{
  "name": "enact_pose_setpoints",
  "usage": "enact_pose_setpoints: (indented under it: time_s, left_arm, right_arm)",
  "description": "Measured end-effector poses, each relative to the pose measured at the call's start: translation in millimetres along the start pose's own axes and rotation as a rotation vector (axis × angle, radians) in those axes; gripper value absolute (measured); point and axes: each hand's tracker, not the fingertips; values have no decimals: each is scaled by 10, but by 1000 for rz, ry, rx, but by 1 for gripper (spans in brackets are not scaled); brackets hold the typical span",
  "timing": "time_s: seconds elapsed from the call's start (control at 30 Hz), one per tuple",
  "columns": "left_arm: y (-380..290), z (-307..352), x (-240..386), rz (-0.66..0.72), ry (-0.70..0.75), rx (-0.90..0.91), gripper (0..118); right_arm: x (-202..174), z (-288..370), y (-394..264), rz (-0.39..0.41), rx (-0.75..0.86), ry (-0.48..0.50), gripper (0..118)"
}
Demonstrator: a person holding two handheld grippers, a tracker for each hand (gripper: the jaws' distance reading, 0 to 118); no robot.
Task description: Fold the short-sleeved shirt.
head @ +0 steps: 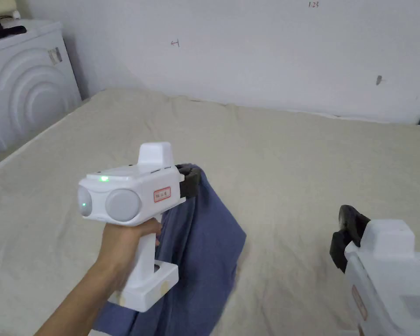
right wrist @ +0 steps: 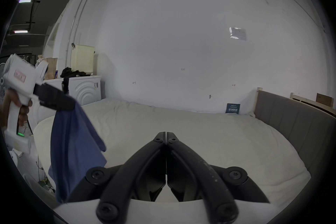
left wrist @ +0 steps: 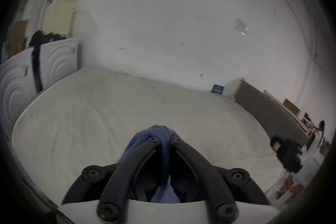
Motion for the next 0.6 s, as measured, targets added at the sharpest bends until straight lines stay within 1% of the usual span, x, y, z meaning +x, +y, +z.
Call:
enact_pose_setpoints:
  time_s: [0.2,0.33,0.47,0.6]
  left_arm:
    - [334,-375,804,-84,-155,13,8]
    - [351,-624,1290,-142,-238,-4,8]
    - [98,-906,1613,-146,-324,-94,8]
    - [-392,-1181,1687,-141,-372,-224,8]
  right_arm:
    - [444,301,47,23,33,-112,2]
    - [715,473,33,21,32,-179,2]
    - [921,575,-20,18,15,-234,2]
    - [1070,626,-106,10,-6,-269,2]
